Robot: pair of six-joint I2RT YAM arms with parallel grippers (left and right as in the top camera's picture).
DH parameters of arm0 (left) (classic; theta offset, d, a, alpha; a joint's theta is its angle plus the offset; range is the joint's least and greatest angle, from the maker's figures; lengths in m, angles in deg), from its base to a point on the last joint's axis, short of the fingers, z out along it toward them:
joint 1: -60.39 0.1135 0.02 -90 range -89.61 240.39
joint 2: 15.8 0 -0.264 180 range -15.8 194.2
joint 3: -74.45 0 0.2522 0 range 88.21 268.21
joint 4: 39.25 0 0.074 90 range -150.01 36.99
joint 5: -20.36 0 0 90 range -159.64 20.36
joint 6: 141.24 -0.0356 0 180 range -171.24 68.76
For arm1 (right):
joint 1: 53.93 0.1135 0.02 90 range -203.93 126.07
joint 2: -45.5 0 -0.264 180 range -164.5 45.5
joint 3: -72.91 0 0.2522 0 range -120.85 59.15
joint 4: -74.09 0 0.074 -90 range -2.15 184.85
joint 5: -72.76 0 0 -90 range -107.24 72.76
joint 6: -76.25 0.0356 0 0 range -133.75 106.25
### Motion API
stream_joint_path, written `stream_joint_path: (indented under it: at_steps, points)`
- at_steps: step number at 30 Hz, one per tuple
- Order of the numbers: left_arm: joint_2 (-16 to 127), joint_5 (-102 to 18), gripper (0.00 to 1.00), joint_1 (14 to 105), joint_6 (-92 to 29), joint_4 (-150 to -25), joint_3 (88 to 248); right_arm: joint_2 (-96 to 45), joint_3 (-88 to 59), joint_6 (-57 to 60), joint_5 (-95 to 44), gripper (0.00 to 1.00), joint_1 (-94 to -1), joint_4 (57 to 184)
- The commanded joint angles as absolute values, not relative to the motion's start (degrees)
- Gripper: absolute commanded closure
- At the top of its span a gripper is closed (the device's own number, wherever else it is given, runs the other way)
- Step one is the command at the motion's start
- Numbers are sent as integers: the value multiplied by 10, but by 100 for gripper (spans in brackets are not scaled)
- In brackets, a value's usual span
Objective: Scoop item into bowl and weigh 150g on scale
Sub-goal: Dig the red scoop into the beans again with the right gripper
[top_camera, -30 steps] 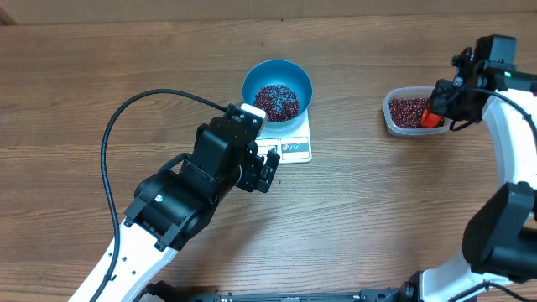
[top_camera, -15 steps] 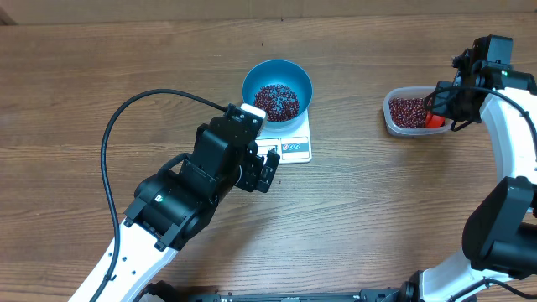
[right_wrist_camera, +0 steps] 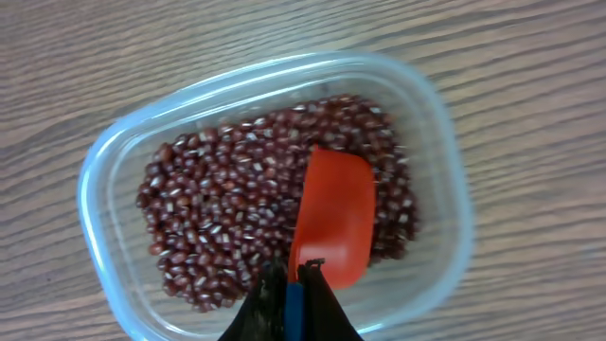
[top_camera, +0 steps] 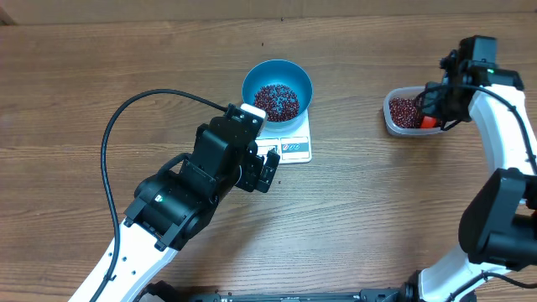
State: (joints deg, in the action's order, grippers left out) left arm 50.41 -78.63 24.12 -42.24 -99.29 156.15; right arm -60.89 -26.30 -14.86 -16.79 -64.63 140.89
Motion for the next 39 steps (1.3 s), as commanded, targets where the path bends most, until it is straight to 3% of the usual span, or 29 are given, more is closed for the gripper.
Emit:
stream_joint_path:
  at_steps: [1,15,30,39]
  points:
    - [494,-790,0,244,-418,-993,1563,-626,-263,-149,-160,96,-640,1413]
    - [494,-790,0,244,-418,-993,1563,-653,-263,-156,-269,96,-640,1409]
    - [494,-790,0,244,-418,-993,1563,-653,-263,-156,-295,96,-643,1409]
    - [494,-790,0,244,-418,-993,1563,-653,-263,-158,-384,96,-683,1410]
